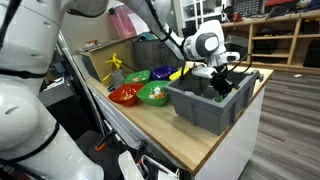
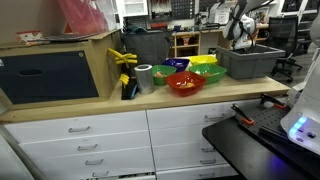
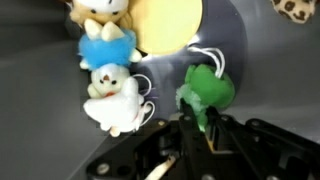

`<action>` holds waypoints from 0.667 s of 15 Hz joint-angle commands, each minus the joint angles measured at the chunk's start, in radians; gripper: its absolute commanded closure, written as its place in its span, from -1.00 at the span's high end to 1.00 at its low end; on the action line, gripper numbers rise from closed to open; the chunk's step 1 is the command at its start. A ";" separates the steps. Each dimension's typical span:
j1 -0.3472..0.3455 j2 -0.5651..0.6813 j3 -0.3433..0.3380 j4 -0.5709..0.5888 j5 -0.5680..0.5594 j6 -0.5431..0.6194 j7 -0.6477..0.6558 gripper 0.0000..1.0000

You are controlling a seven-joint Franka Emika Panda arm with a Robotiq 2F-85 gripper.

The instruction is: Put one green plush toy in the green bowl then place the yellow plush toy in blue bowl.

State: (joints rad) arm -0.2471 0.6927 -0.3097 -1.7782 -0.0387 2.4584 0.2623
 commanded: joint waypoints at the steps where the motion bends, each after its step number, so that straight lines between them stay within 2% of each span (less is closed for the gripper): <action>1: 0.014 -0.005 -0.009 0.031 -0.002 -0.046 0.020 -0.96; 10: 0.027 -0.103 -0.007 0.064 -0.013 -0.114 0.008 -0.94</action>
State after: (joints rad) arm -0.2353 0.6546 -0.3097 -1.7187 -0.0386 2.4077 0.2628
